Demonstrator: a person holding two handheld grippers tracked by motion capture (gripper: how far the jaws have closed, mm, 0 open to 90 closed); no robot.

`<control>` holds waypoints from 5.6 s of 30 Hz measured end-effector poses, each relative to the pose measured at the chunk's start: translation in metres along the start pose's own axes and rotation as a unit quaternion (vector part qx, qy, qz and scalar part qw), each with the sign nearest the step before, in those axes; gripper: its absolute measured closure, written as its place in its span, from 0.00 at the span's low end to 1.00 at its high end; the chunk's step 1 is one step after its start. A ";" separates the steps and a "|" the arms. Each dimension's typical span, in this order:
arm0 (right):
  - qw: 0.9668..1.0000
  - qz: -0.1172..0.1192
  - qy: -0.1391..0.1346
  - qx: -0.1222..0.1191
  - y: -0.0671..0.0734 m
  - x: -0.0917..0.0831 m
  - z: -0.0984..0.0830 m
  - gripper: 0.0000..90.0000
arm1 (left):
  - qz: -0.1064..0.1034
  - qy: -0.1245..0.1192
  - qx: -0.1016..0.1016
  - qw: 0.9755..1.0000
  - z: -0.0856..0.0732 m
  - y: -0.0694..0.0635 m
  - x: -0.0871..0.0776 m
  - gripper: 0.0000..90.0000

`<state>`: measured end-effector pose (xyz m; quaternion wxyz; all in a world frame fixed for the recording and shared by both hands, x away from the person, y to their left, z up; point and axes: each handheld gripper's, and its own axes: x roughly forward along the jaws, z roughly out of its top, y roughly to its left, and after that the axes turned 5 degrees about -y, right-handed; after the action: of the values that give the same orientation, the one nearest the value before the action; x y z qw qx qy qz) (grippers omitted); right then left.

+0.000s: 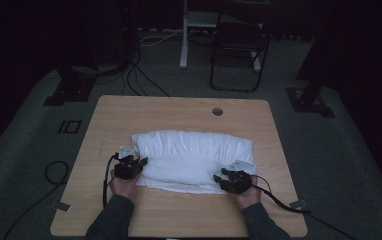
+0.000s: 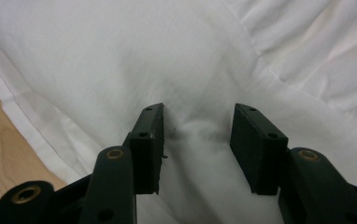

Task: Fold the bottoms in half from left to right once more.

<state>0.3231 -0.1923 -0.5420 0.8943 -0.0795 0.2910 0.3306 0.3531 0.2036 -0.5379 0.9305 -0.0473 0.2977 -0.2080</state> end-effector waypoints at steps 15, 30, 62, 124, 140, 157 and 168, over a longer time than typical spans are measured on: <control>0.999 -0.009 -0.035 -0.029 0.040 0.033 0.057 0.81 | 0.000 -0.033 0.022 0.999 0.015 -0.005 -0.018 0.92; 1.000 0.007 -0.009 -0.008 0.057 0.063 0.046 0.89 | -0.041 -0.097 0.035 0.994 0.053 -0.023 -0.044 0.93; 0.999 -0.025 0.020 -0.002 0.013 0.108 0.088 0.78 | -0.075 -0.116 0.103 0.985 0.088 -0.065 -0.047 0.93; 0.998 0.047 -0.037 0.018 0.018 0.020 0.040 0.57 | -0.122 -0.080 0.217 0.965 0.088 -0.133 -0.027 0.92; 0.996 -0.039 -0.071 0.039 -0.031 -0.037 0.033 0.50 | -0.160 0.026 0.265 0.951 0.008 -0.187 0.042 0.92; 0.993 0.009 -0.120 0.011 -0.006 -0.048 0.069 0.42 | -0.161 0.044 0.265 0.950 -0.003 -0.190 0.054 0.92; 0.998 0.010 -0.051 0.032 -0.018 0.003 0.071 0.90 | -0.192 0.042 0.224 0.955 0.013 -0.185 0.037 0.78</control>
<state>0.3692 -0.1808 -0.4862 0.9069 -0.0306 0.2559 0.3334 0.3217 0.0198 -0.5083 0.8464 0.1151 0.2676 -0.4459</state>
